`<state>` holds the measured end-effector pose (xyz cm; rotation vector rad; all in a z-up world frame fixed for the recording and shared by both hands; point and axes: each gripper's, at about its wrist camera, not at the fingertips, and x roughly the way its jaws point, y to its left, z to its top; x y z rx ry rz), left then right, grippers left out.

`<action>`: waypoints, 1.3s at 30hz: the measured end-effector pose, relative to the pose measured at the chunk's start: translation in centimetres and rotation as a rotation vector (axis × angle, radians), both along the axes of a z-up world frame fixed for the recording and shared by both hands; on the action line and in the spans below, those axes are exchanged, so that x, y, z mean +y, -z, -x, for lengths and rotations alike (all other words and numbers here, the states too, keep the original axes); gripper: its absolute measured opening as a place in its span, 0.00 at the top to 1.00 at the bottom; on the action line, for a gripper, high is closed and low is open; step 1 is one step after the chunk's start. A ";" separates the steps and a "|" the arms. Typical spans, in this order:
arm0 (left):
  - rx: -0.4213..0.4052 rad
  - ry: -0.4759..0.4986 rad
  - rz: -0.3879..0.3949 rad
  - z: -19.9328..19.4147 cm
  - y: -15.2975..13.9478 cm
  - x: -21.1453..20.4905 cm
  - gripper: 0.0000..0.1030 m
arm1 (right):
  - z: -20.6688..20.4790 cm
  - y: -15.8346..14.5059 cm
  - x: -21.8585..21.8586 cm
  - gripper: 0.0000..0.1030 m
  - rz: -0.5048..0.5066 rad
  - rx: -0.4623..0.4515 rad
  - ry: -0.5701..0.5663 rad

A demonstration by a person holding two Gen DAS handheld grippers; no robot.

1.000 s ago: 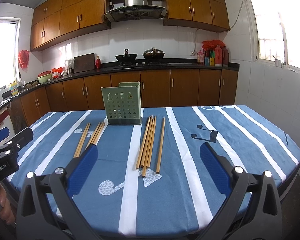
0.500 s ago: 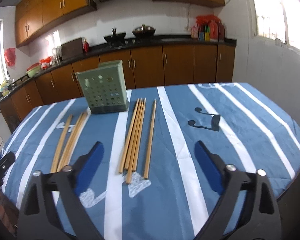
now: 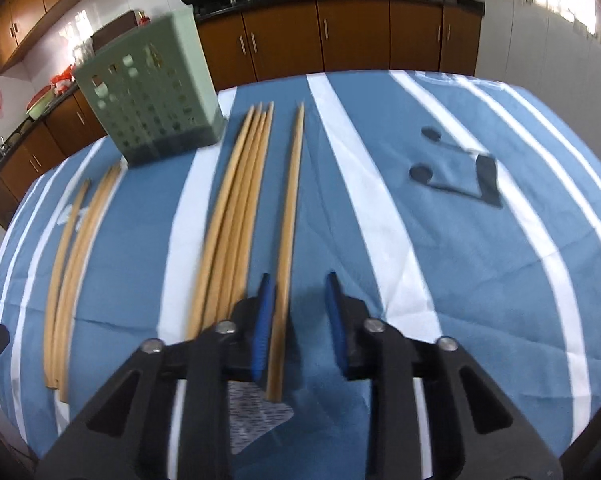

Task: Organize utensils
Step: 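Close the right gripper on a single wooden chopstick while the left gripper grasps another chopstick, then lift the held chopsticks upright with both grippers toward the green holder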

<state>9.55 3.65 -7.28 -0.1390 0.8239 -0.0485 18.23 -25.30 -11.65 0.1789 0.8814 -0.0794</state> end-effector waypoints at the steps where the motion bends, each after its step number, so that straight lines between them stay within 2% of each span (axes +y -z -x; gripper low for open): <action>1: 0.010 0.013 -0.005 -0.6 0.3 -0.2 0.40 | 0.1 0.0 0.1 0.84 0.011 -0.006 -0.002; 5: 0.060 0.050 -0.019 -2.4 1.1 -1.2 0.57 | 0.1 0.0 -0.3 0.88 0.003 -0.002 -0.001; 8: 0.096 0.059 -0.026 -3.1 1.8 -1.5 0.66 | 0.1 -0.1 -0.4 0.88 0.001 0.000 -0.003; 15: 0.110 0.023 -0.035 -3.7 1.9 -0.4 0.66 | -0.1 -0.1 -0.5 0.88 0.008 0.000 -0.007; 21: 0.100 0.041 -0.108 -4.8 2.0 -1.6 0.68 | -0.3 -0.2 -0.4 0.86 0.005 0.000 -0.009; 23: 0.095 0.039 -0.142 -5.6 2.1 -1.8 0.88 | -0.5 -0.1 -0.2 0.86 0.018 -0.001 -0.020; 25: 0.097 0.030 -0.133 -6.5 2.1 -1.2 0.92 | -0.8 -0.2 -0.3 0.89 0.024 -0.001 -0.024; 27: 0.099 0.019 -0.116 -7.3 2.1 -0.4 0.92 | -1.2 -0.2 -0.6 0.92 0.020 0.004 -0.023; 30: 0.096 -0.005 -0.130 -8.7 2.1 0.9 0.92 | -2.3 -0.3 -1.2 0.92 0.000 0.015 -0.007; 33: 0.085 0.009 -0.119 -9.5 2.2 1.8 0.92 | -3.4 -0.2 -2.0 0.92 -0.006 0.008 0.019; 39: 0.077 0.033 -0.033 -8.3 2.3 3.1 0.92 | -3.5 -0.2 -2.3 0.91 -0.015 0.005 0.016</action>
